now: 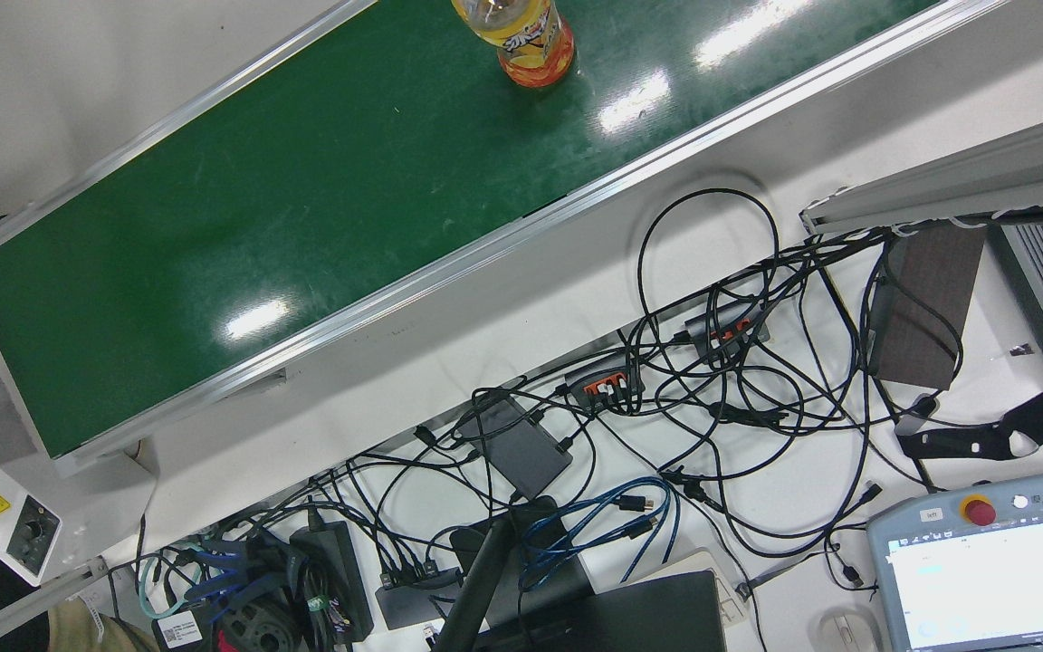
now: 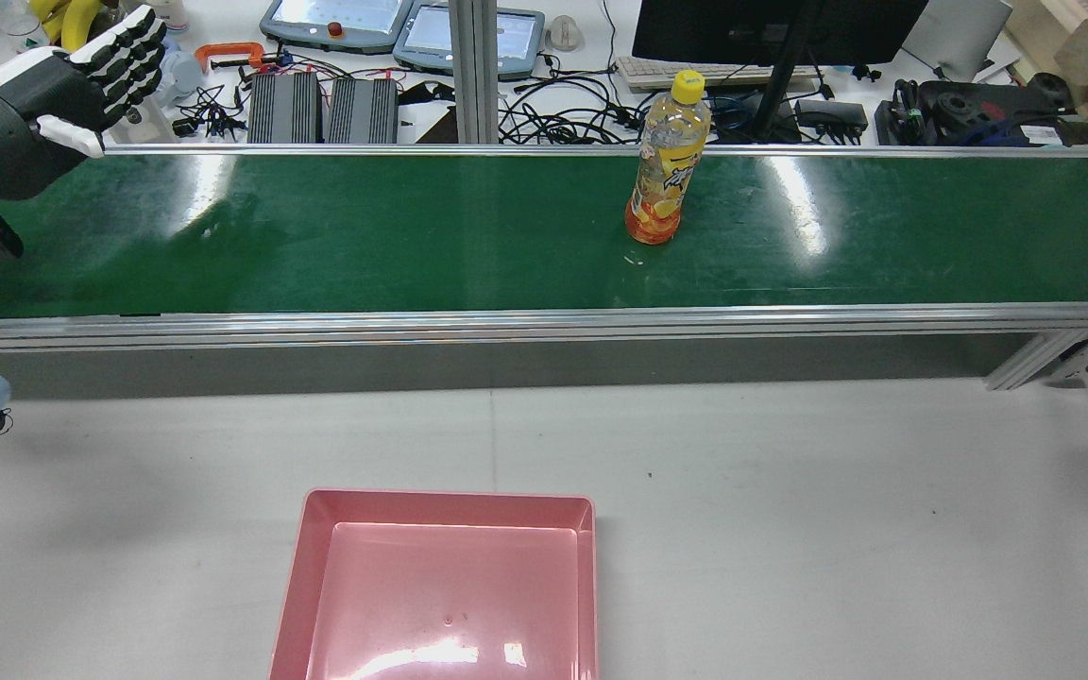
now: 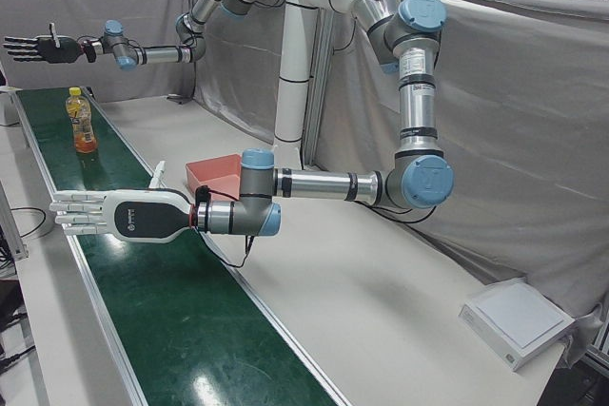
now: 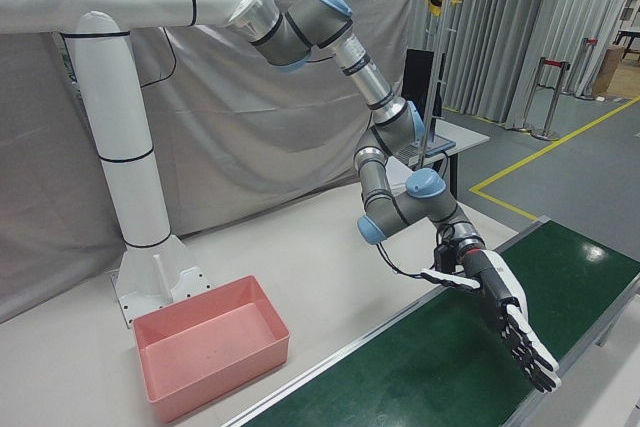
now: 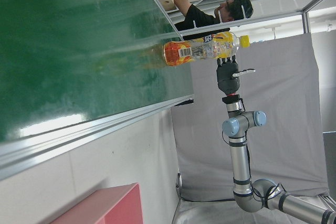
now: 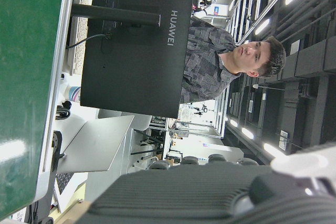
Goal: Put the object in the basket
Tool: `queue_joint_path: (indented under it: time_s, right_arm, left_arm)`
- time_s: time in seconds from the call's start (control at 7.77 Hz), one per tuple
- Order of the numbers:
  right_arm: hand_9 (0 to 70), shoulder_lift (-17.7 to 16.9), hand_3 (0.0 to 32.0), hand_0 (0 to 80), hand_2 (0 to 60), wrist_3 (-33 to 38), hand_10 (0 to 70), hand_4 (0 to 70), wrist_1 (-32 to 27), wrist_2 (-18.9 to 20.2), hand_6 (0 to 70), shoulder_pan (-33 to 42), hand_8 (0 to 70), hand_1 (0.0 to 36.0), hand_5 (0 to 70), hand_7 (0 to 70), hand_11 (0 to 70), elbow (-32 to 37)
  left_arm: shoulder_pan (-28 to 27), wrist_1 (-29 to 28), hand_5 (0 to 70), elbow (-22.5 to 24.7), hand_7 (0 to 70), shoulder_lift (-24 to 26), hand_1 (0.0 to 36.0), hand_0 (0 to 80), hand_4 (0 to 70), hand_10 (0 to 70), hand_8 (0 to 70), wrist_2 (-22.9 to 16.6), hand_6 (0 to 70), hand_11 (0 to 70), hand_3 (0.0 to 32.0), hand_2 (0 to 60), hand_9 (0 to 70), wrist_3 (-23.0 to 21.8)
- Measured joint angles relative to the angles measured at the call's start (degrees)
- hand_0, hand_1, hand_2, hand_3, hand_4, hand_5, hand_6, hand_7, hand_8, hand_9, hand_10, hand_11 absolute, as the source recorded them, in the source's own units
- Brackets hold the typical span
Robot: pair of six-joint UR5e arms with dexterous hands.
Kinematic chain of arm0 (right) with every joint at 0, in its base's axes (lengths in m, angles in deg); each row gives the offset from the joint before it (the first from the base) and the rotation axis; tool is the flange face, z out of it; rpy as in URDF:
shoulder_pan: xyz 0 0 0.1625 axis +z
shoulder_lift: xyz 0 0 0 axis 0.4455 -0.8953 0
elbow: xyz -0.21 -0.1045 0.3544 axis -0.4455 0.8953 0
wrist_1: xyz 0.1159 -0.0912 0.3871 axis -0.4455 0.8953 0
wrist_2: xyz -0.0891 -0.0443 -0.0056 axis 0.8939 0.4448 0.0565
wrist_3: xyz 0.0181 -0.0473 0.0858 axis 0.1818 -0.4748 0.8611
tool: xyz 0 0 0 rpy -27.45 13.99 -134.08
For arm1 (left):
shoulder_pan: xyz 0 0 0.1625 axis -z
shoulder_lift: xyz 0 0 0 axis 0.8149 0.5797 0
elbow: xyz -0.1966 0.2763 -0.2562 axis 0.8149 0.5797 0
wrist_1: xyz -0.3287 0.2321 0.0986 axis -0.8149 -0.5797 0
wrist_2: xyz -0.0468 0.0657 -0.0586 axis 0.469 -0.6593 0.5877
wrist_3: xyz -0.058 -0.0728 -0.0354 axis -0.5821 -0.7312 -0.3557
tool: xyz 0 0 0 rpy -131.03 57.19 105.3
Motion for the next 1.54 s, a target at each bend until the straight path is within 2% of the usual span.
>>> queue_joint_path:
  time_s: [1.16, 1.42, 1.54]
  right_arm:
    - [0.0, 0.0, 0.0, 0.0, 0.0, 0.0, 0.0, 0.0, 0.0, 0.0, 0.0, 0.0, 0.0, 0.0, 0.0, 0.0, 0.0, 0.0]
    - [0.0, 0.0, 0.0, 0.0, 0.0, 0.0, 0.0, 0.0, 0.0, 0.0, 0.0, 0.0, 0.0, 0.0, 0.0, 0.0, 0.0, 0.0]
    - [0.0, 0.0, 0.0, 0.0, 0.0, 0.0, 0.0, 0.0, 0.0, 0.0, 0.0, 0.0, 0.0, 0.0, 0.0, 0.0, 0.0, 0.0]
  left_arm:
    - [0.08, -0.2, 0.8, 0.24, 0.0, -0.11, 2.2, 47.0, 0.7, 0.4, 0.0, 0.0, 0.0, 1.5, 0.0, 0.0, 0.0, -0.5]
    - [0.09, -0.24, 1.1, 0.23, 0.0, -0.19, 5.0, 48.5, 0.5, 0.5, 0.0, 0.0, 0.0, 2.0, 0.0, 0.0, 0.0, -0.47]
    - [0.11, -0.38, 1.9, 0.3, 0.0, -0.26, 8.9, 52.0, 1.1, 1.1, 0.0, 0.04, 0.0, 3.2, 0.0, 0.0, 0.0, -0.5]
